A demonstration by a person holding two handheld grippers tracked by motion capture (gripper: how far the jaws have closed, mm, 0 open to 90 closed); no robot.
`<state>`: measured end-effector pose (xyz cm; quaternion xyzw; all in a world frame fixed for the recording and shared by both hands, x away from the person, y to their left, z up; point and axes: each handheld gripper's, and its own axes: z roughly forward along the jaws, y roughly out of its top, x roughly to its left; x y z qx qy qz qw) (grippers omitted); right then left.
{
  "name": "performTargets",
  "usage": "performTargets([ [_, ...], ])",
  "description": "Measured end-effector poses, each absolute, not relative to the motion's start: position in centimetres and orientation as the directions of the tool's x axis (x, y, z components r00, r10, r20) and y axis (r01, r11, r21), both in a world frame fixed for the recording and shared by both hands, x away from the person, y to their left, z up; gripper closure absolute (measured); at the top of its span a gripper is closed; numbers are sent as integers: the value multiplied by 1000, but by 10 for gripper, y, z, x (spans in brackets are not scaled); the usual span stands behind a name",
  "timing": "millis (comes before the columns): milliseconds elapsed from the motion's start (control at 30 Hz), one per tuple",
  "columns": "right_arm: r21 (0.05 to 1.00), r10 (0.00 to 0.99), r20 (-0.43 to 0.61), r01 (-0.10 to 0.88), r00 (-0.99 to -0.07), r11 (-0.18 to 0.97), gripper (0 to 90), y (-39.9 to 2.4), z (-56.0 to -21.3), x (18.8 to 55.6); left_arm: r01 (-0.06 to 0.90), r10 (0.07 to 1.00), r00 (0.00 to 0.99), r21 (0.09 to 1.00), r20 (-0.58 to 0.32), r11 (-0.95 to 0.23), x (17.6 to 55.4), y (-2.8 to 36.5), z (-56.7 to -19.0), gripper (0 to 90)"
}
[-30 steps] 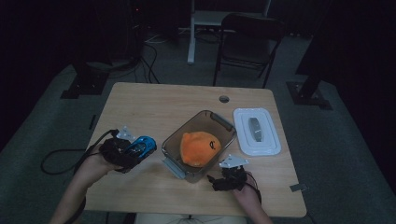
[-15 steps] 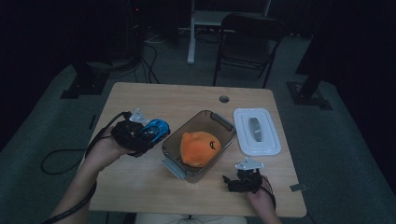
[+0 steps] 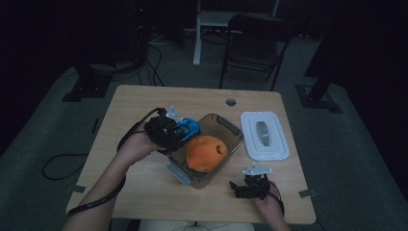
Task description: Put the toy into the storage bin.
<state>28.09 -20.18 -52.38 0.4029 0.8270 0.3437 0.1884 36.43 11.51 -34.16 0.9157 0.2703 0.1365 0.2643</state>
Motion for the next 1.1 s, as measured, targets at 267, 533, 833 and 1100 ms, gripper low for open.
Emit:
performTargets([
  [267,719,793,-31,538,-608,440,123,-202,-524,281,420,548,834,577,59,-701,373,83,-346,289],
  [533,722,792,-28,536,-610,438,123,-203,-524,281,428,530,848,554,29,-714,383,63,-362,289],
  [833,717,788,-26,538,-615,444,123,-203,-525,281,442,537,842,510,47,-738,391,54,-381,288],
  [1100,716,788,-24,539,-615,442,123,-203,-525,281,428,525,850,523,46,-737,392,51,-388,191],
])
